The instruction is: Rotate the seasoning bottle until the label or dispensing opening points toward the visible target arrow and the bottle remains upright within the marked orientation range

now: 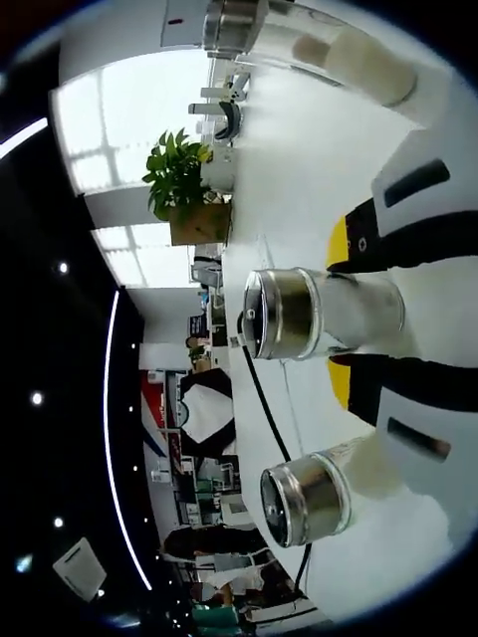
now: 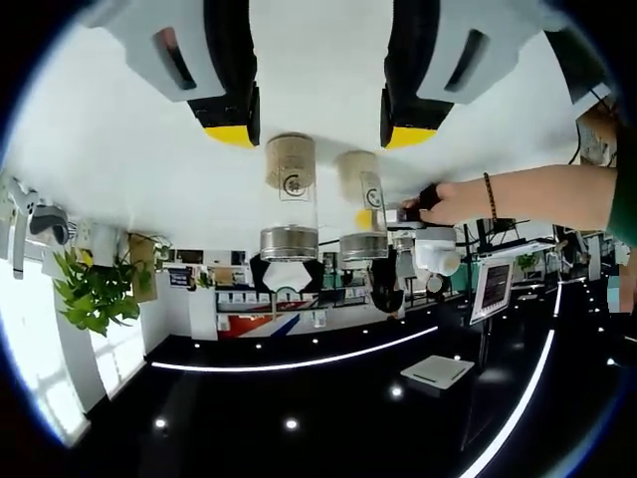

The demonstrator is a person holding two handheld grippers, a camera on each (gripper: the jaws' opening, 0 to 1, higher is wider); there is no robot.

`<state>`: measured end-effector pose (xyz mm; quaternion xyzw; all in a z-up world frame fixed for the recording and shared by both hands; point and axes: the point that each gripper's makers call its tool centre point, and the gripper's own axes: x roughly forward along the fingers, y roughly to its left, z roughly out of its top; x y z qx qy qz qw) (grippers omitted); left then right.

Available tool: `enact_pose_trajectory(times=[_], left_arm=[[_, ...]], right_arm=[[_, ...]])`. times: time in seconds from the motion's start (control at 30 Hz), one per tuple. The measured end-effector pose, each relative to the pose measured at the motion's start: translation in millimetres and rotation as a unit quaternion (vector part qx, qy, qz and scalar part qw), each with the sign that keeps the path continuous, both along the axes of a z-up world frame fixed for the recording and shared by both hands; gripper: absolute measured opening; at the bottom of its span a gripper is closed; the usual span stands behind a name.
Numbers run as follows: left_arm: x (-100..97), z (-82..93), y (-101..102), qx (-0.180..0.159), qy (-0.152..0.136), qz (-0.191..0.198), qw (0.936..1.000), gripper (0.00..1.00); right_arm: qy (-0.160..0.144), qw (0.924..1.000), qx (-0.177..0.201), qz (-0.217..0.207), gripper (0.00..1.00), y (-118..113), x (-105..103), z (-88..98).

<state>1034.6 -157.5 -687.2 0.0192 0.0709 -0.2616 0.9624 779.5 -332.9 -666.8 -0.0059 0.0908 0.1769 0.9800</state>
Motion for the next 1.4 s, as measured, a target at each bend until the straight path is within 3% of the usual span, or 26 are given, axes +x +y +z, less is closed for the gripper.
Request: enact_pose_trajectory(times=[0.67, 1.07, 1.4], left_arm=[[-11.2, 0.6, 3.8, 0.008, 0.002, -0.012, 0.9999, 0.33], [-29.5, -0.2, 13.9, 0.002, 0.006, -0.02, 0.9998, 0.33], [-56.5, -1.7, 17.8, -0.002, 0.011, -0.038, 0.9992, 0.33]], right_arm=[[0.0, 1.0, -0.001, -0.004, 0.48, -2.3, 1.2, -1.2], [-0.001, 1.0, -0.002, -0.006, 0.48, -3.5, 0.4, -1.9], [-0.001, 1.0, -0.002, -0.006, 0.48, -3.6, -0.3, -2.2]])
